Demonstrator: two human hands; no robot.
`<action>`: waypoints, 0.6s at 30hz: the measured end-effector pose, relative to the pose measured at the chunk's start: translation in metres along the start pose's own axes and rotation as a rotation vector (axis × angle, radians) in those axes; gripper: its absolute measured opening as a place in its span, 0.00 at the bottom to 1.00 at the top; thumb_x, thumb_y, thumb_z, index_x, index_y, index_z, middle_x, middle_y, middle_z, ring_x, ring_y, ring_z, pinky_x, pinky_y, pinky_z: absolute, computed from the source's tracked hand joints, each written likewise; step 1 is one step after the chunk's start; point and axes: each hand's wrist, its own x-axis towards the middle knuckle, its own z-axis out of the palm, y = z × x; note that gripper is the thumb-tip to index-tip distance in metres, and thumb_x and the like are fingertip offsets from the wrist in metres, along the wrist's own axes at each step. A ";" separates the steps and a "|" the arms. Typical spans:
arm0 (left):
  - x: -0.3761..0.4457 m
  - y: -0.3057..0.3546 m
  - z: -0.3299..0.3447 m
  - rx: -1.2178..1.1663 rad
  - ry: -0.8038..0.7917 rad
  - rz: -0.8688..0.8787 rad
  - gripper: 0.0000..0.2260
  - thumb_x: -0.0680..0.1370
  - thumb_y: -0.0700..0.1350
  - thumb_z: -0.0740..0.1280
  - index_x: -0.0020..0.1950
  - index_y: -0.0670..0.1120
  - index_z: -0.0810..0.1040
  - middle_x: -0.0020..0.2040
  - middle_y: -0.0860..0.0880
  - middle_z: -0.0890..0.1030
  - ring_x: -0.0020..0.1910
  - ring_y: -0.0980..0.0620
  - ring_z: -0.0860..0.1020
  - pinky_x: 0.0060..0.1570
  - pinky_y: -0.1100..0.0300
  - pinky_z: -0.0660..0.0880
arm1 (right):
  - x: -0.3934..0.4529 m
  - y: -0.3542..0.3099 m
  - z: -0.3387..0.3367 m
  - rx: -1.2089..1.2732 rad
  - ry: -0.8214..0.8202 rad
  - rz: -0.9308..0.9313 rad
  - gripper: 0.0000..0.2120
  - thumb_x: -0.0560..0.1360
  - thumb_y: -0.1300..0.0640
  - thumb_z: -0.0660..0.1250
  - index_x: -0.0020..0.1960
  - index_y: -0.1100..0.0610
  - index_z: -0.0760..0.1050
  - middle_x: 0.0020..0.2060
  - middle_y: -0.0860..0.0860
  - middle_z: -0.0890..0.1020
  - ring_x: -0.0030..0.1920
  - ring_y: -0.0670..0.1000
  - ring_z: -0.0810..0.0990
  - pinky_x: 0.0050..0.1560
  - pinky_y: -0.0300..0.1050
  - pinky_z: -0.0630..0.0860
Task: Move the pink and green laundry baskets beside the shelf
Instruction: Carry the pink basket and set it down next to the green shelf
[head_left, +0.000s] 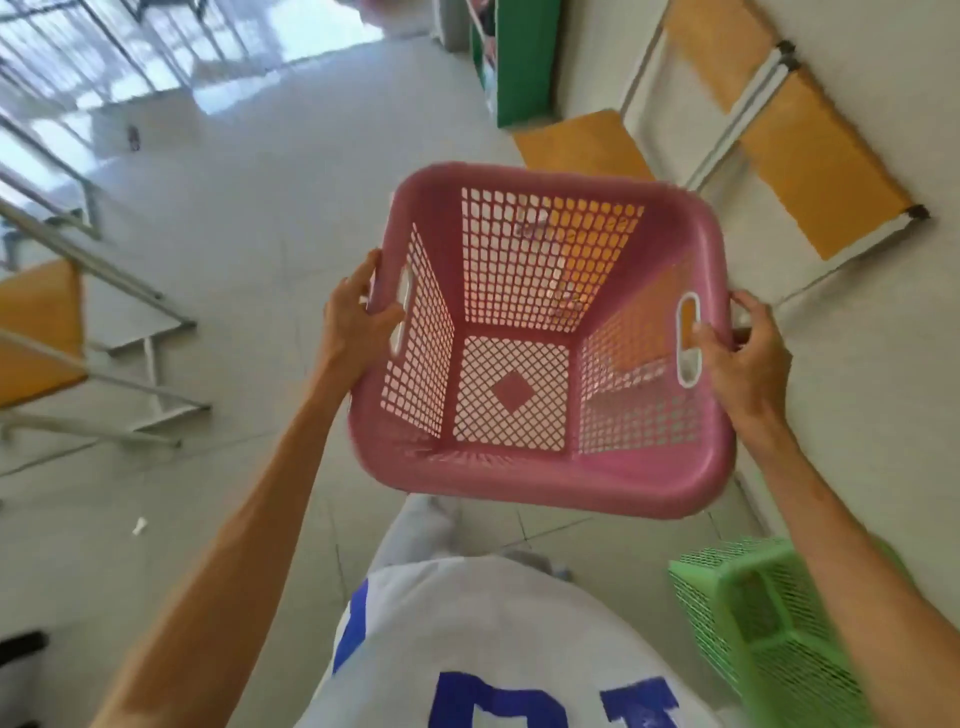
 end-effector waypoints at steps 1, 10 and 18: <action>0.005 -0.014 -0.023 -0.009 0.046 -0.012 0.32 0.71 0.40 0.68 0.76 0.46 0.69 0.67 0.53 0.77 0.58 0.49 0.80 0.60 0.56 0.77 | 0.006 -0.019 0.028 -0.004 -0.035 -0.049 0.22 0.73 0.51 0.70 0.67 0.49 0.73 0.50 0.52 0.83 0.43 0.49 0.80 0.44 0.31 0.75; 0.075 -0.115 -0.231 -0.039 0.328 -0.152 0.31 0.73 0.37 0.69 0.75 0.50 0.69 0.55 0.51 0.82 0.43 0.56 0.84 0.48 0.56 0.83 | 0.023 -0.200 0.261 0.031 -0.278 -0.243 0.25 0.74 0.47 0.70 0.69 0.53 0.72 0.51 0.52 0.84 0.39 0.45 0.84 0.41 0.40 0.83; 0.160 -0.150 -0.337 -0.058 0.444 -0.128 0.26 0.75 0.45 0.69 0.73 0.53 0.70 0.53 0.50 0.83 0.46 0.51 0.85 0.44 0.46 0.84 | 0.054 -0.311 0.380 0.068 -0.325 -0.323 0.25 0.75 0.45 0.68 0.69 0.52 0.70 0.44 0.45 0.81 0.40 0.46 0.85 0.43 0.47 0.84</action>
